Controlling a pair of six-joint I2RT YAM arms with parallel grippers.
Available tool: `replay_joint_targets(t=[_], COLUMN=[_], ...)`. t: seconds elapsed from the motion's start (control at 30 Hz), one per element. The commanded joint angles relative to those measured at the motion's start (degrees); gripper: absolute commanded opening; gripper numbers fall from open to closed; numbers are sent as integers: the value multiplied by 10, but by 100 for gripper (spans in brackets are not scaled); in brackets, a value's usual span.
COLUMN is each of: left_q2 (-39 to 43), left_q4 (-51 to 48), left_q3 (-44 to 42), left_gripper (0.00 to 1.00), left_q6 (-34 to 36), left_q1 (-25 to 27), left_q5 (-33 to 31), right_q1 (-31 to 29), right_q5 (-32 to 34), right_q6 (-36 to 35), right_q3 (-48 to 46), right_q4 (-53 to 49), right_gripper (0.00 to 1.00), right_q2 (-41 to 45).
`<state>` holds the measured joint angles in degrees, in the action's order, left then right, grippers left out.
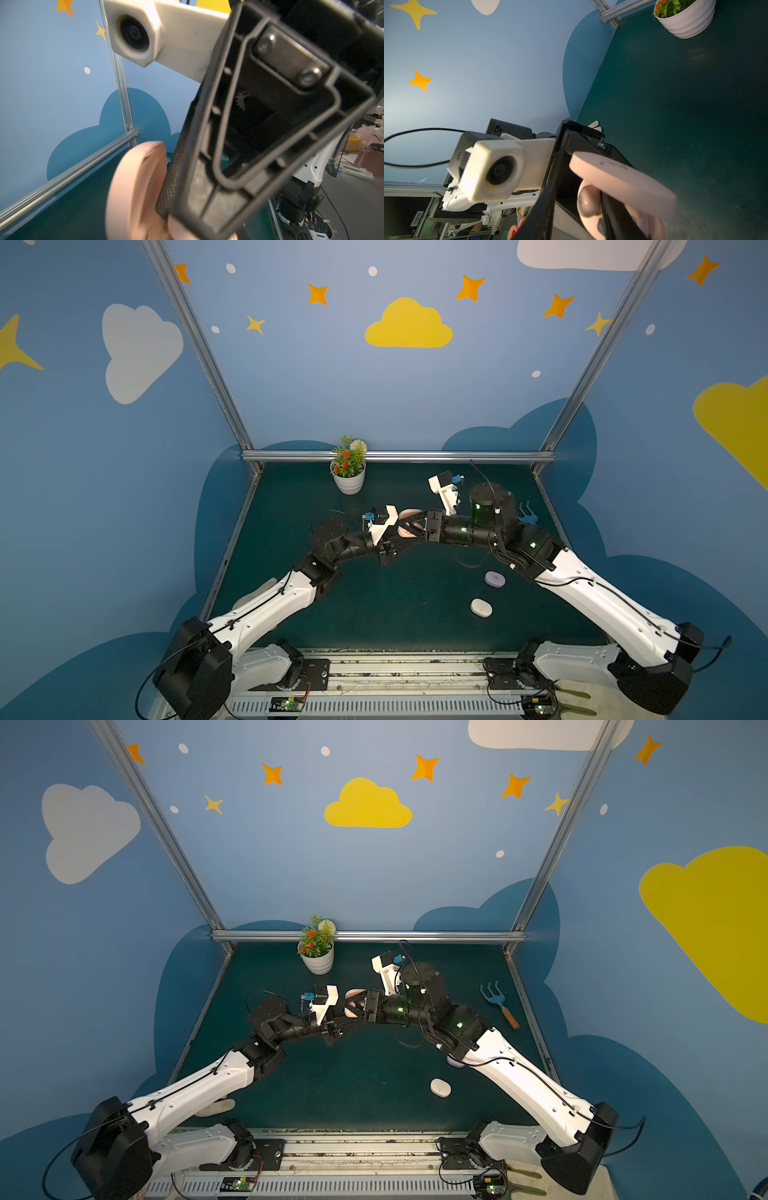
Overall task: Insert the wireless bluetooth earbuds into the charging case
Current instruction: 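Lower the pink earbud into the case slot and open the right gripper, then grasp the open case lid with the right gripper and press it shut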
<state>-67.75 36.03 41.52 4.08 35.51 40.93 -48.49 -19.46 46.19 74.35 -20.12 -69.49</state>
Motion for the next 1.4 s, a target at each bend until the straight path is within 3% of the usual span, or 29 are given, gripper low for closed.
replay_joint_targets(t=[0.0, 0.17, 0.43, 0.9, 1.17, 1.37], left_q2=[22, 22, 16, 11, 6, 5], left_q4=[30, 28, 22, 21, 26, 27], left_q3=[7, 5, 5, 7, 7, 7], left_gripper=[5, 5, 5, 5, 5, 5], left_q6=[2, 1, -2, -5, -8, -9], left_q1=[-4, -5, -6, -6, -6, -8], left_q5=[-6, -6, -1, 10, 7, 3], right_q1=[-4, -4, 7, 64, 59, 45], right_q5=[24, 45, 70, -10, -53, -40], right_q6=[-12, -26, -88, -169, -169, -160], right_q3=[7, 26, 129, 315, 317, 288], right_q4=[-59, -85, -193, -295, -321, -348], right_gripper=[47, 55, 56, 31, 26, 26], right_q2=[1, 7, -10, -168, -174, -148])
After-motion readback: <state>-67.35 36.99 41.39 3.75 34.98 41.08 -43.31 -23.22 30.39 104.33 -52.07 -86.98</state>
